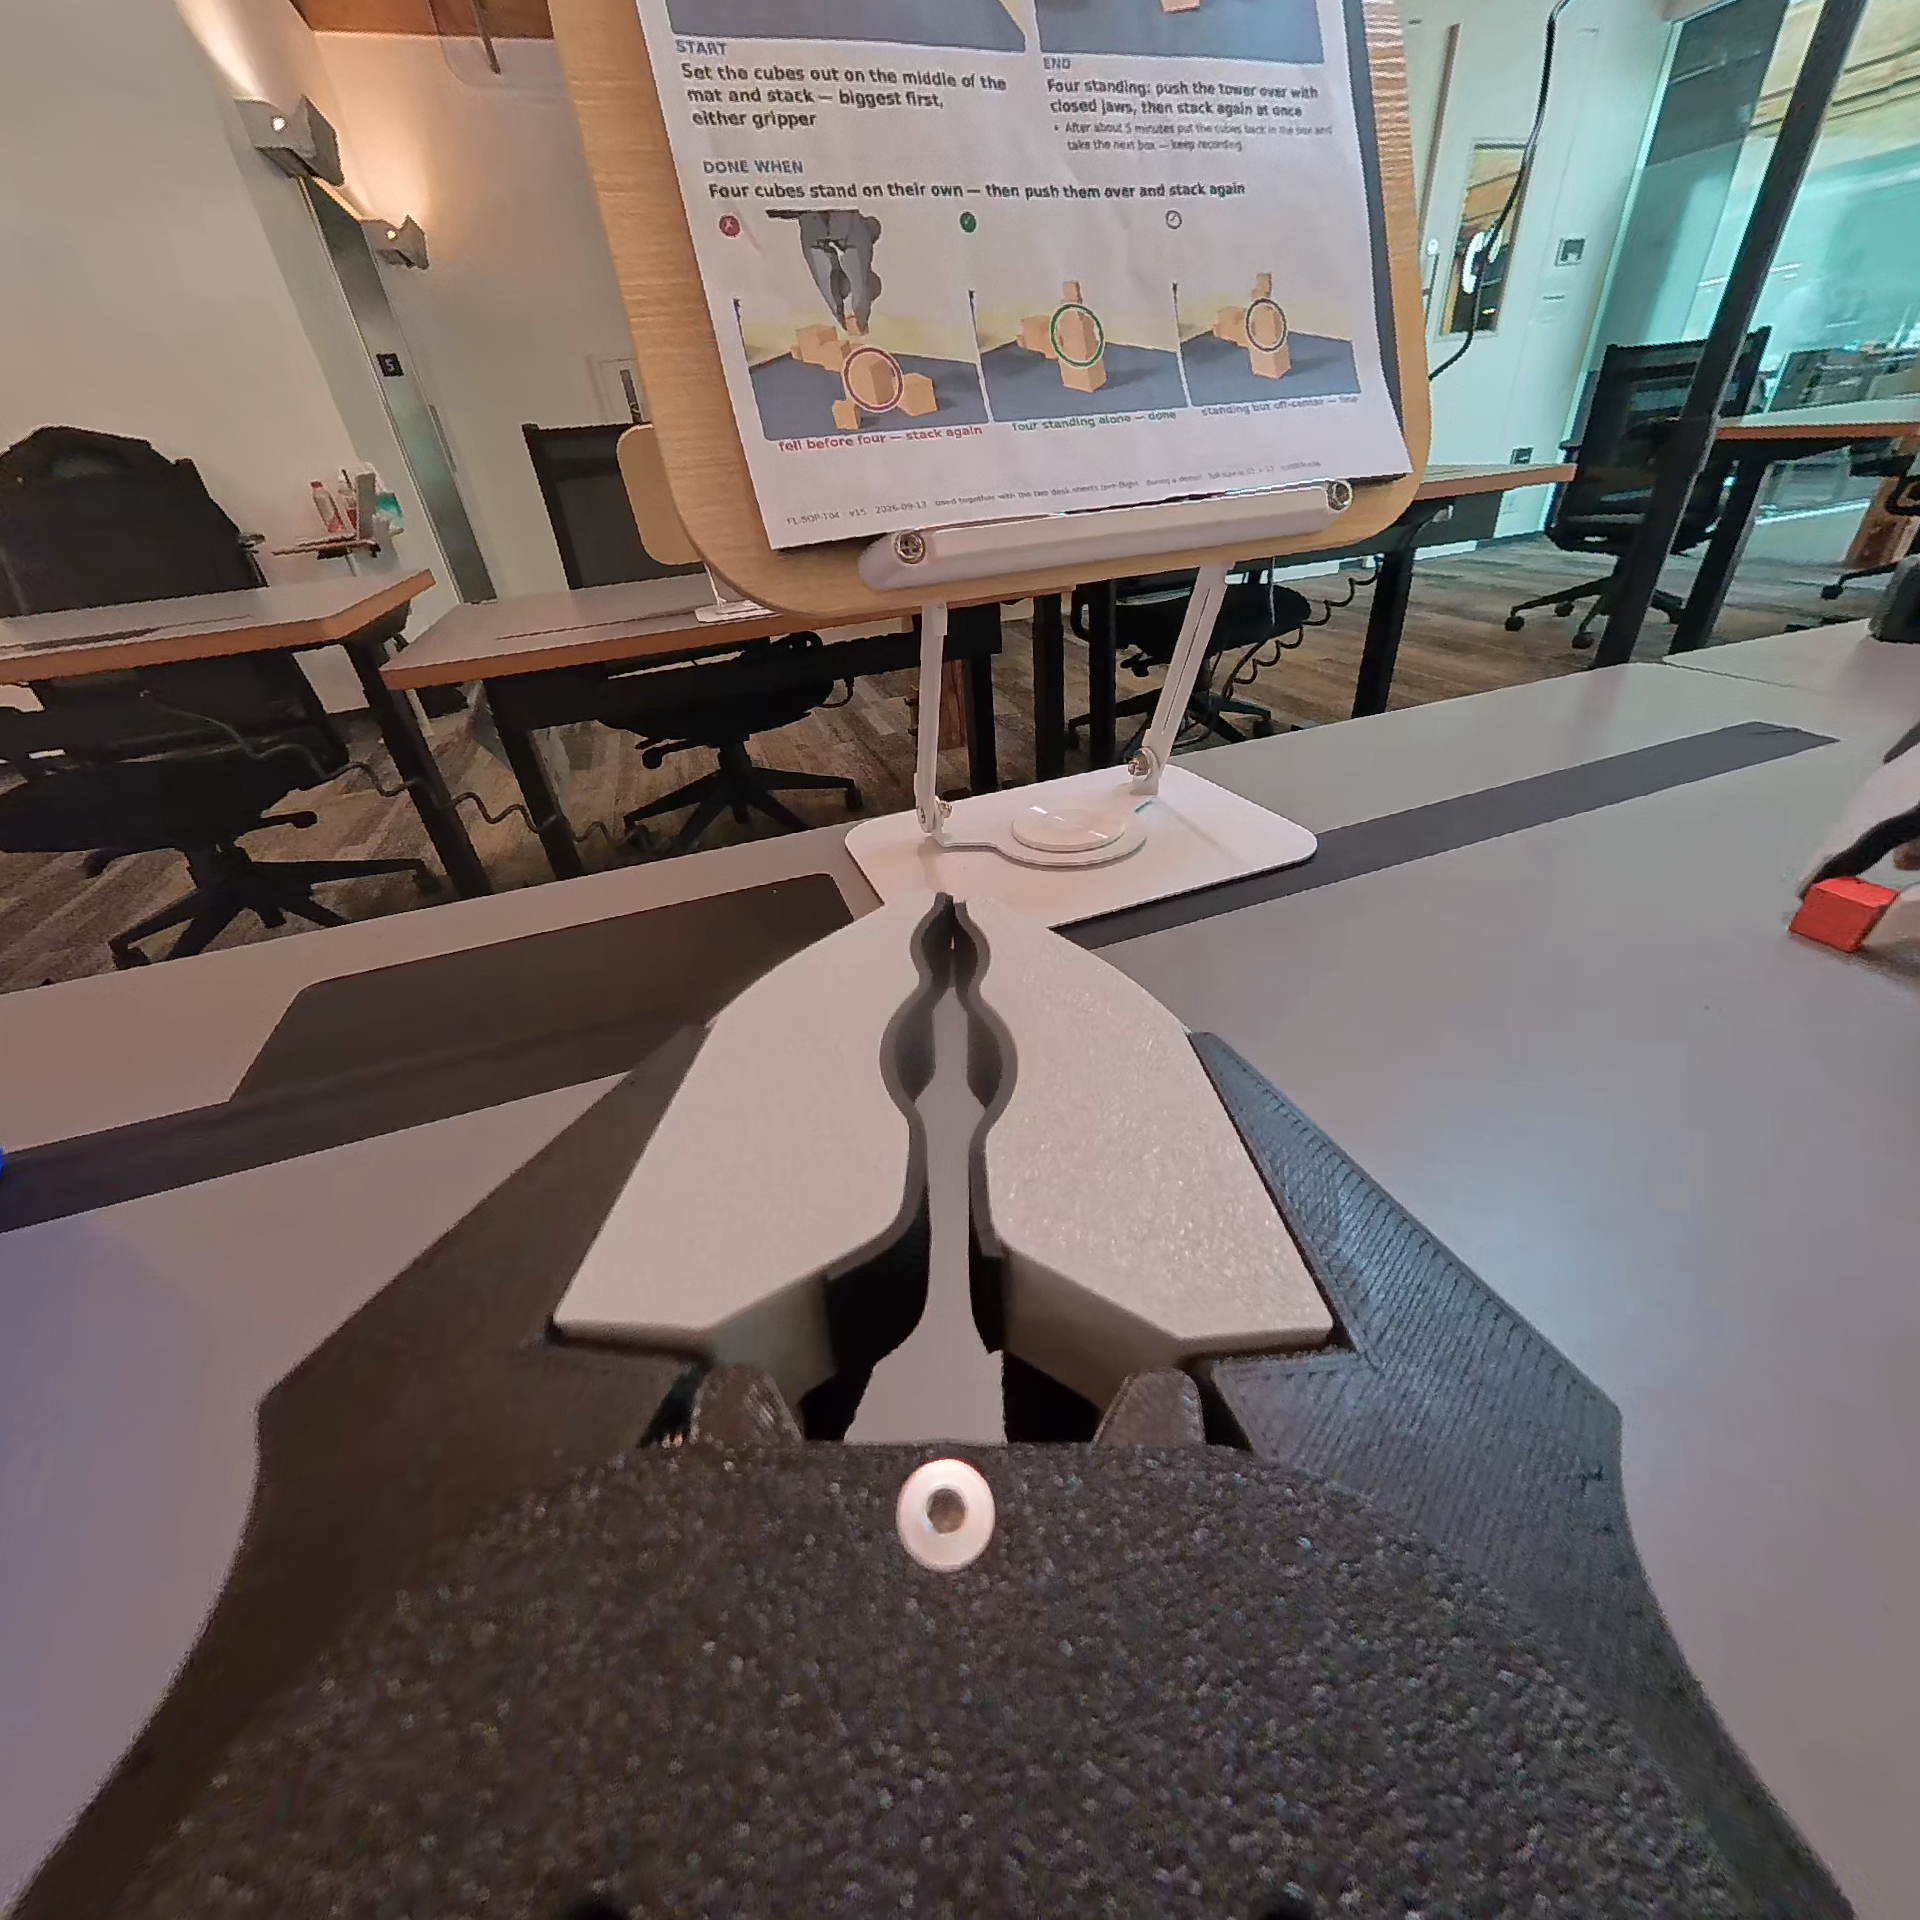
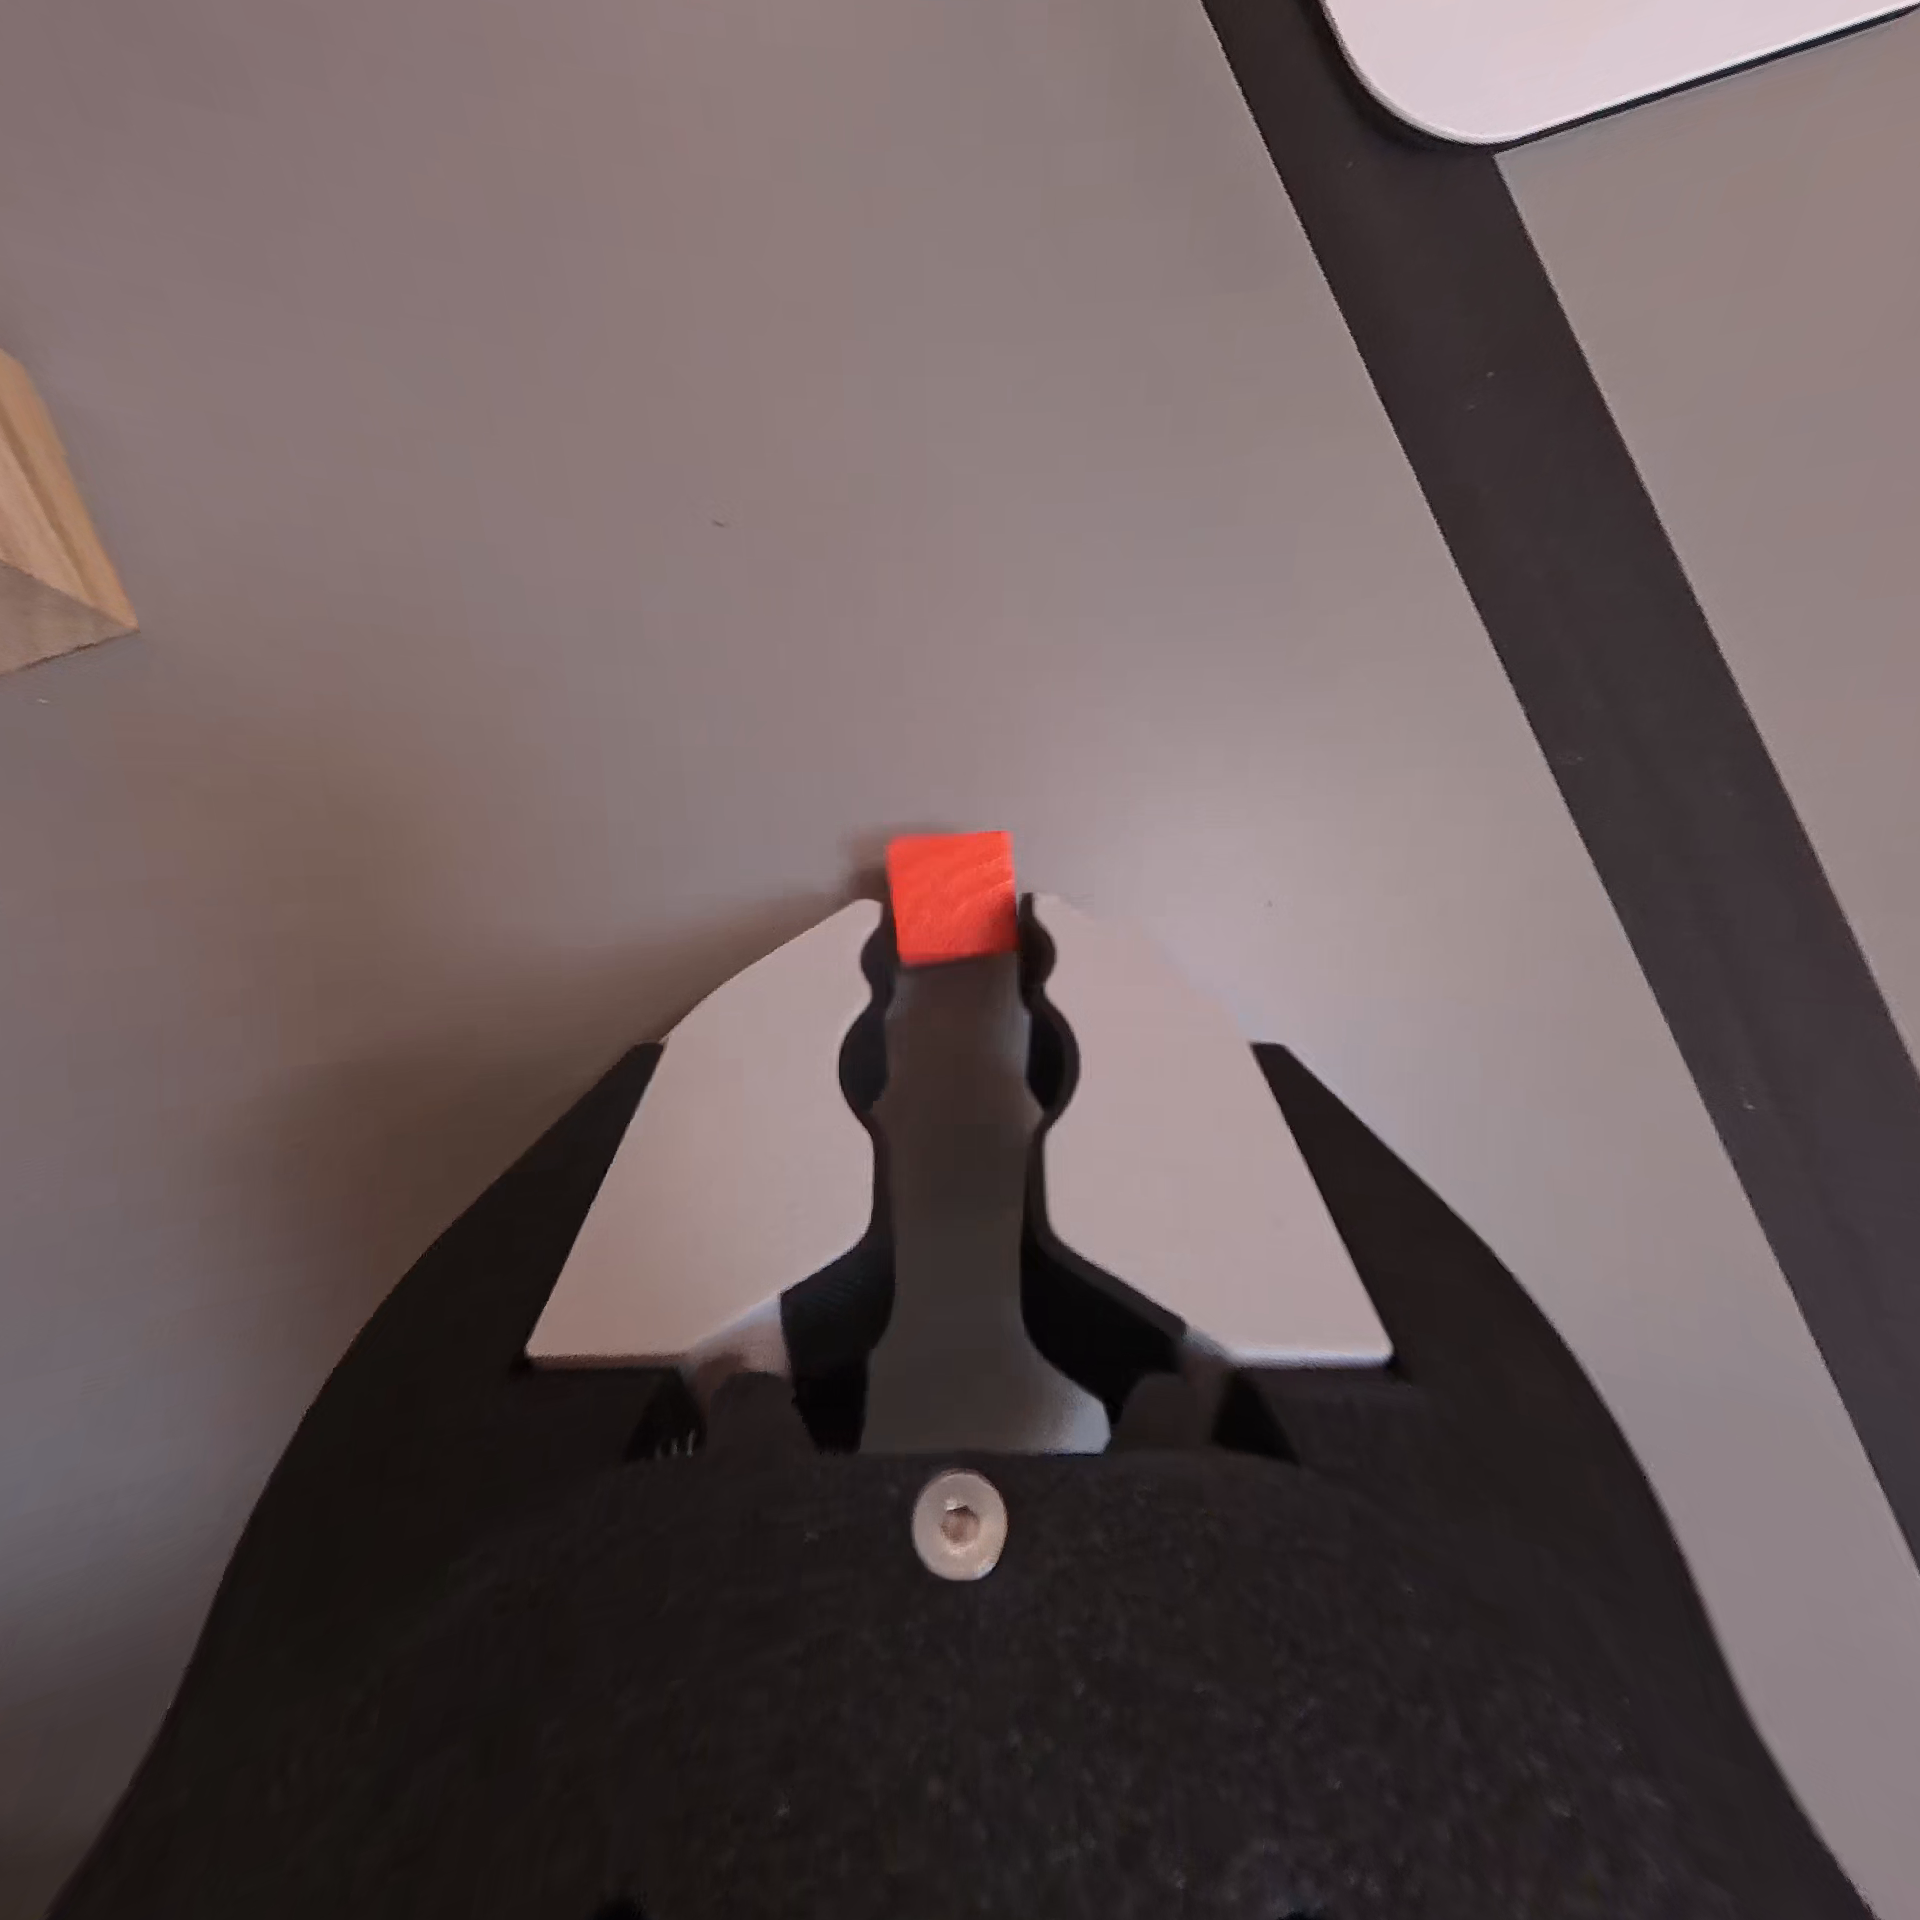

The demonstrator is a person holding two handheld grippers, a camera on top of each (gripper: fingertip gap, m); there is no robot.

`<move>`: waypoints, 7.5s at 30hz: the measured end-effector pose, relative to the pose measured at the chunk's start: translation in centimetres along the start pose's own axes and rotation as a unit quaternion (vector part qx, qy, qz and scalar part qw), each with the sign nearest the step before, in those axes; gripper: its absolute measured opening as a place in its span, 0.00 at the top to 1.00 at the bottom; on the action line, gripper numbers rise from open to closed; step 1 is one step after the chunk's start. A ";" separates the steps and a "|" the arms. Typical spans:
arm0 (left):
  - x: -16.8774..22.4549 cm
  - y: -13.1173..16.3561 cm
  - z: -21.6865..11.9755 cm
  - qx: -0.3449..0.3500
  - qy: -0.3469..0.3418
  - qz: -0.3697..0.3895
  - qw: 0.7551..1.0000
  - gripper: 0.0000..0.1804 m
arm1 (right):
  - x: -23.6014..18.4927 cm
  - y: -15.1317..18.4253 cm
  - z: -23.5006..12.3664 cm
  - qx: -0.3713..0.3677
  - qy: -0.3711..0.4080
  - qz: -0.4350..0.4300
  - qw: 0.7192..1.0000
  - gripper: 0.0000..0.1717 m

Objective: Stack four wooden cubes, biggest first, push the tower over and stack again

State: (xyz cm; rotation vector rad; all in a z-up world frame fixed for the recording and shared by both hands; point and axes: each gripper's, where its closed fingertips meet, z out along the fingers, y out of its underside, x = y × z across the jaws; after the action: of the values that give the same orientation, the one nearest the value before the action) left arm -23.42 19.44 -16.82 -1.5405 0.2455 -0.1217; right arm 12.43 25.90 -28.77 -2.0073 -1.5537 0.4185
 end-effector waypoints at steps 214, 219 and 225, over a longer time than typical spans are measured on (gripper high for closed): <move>1.7 -2.2 -6.3 0.022 0.039 -0.024 0.999 1.00 | -9.9 -7.1 -12.6 0.360 0.319 0.193 0.855 0.93; 2.4 -2.0 -6.2 0.017 0.055 -0.013 0.998 1.00 | -8.3 -5.4 -14.3 0.381 0.349 0.202 0.832 0.89; 5.7 -1.6 -6.2 0.007 0.141 0.002 0.990 1.00 | -8.5 -5.5 -14.4 0.395 0.333 0.198 0.833 0.84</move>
State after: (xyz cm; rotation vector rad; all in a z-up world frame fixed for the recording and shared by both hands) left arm -19.19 11.99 -15.80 -1.5076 0.4707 -0.3384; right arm 13.82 15.27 -14.81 -1.5196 -0.4019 0.3687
